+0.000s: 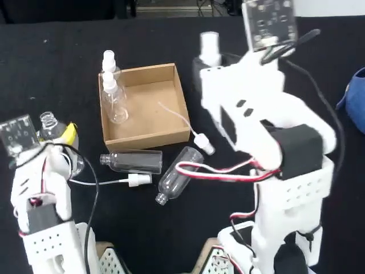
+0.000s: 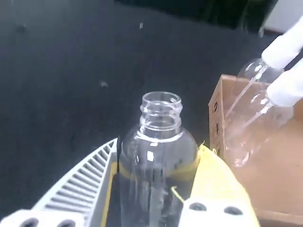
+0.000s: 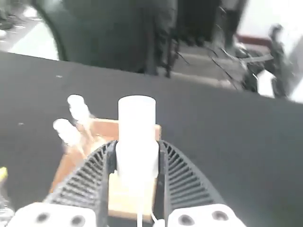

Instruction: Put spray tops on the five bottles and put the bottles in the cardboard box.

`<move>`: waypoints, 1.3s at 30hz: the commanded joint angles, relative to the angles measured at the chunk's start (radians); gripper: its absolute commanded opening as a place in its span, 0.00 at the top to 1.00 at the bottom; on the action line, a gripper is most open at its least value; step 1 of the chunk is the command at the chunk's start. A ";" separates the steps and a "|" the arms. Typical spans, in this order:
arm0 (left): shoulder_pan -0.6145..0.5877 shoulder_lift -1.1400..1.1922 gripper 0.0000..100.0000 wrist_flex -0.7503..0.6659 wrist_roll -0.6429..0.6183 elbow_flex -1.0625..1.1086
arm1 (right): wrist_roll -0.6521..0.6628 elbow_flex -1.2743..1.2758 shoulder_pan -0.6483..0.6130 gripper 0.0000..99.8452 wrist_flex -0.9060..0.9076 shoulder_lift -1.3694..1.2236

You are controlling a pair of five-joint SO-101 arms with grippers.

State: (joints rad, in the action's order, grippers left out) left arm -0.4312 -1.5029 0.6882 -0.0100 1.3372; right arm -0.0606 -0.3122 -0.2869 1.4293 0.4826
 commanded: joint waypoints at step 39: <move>0.719 -0.322 0.97 -0.477 -0.011 0.337 | -0.132 0.205 -0.299 0.99 -0.615 0.143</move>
State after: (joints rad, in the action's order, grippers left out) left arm 0.2746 -1.8144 0.3583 -0.0100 1.6318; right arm -0.1926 -0.1128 -0.5294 0.8938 0.6022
